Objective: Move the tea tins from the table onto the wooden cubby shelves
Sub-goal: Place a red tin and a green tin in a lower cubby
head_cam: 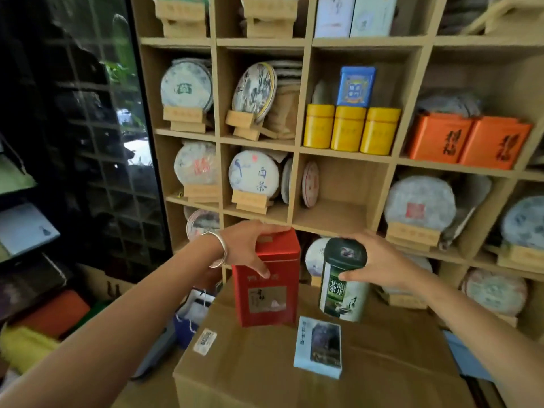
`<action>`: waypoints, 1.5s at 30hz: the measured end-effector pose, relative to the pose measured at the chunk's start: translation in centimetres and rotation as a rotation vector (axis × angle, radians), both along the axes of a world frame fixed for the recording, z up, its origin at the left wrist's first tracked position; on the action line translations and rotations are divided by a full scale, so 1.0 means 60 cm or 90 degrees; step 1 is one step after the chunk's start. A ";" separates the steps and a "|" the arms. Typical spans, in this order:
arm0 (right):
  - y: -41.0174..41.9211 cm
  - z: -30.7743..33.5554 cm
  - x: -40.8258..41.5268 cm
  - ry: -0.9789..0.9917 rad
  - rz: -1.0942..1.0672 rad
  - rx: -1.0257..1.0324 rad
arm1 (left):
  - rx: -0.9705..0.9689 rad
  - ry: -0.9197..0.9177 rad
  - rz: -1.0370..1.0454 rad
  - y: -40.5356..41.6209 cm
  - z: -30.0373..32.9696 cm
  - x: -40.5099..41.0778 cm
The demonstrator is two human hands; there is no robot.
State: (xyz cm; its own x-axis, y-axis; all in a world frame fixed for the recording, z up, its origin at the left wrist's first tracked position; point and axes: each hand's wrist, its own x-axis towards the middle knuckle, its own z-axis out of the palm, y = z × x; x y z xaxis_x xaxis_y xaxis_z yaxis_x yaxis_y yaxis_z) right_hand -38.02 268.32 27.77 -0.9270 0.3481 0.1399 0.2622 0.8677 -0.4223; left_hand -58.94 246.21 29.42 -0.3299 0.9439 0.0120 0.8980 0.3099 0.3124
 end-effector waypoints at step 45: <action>0.331 0.013 -0.500 -0.021 -0.041 -0.114 | -0.063 -0.028 -0.043 0.223 -0.070 -0.355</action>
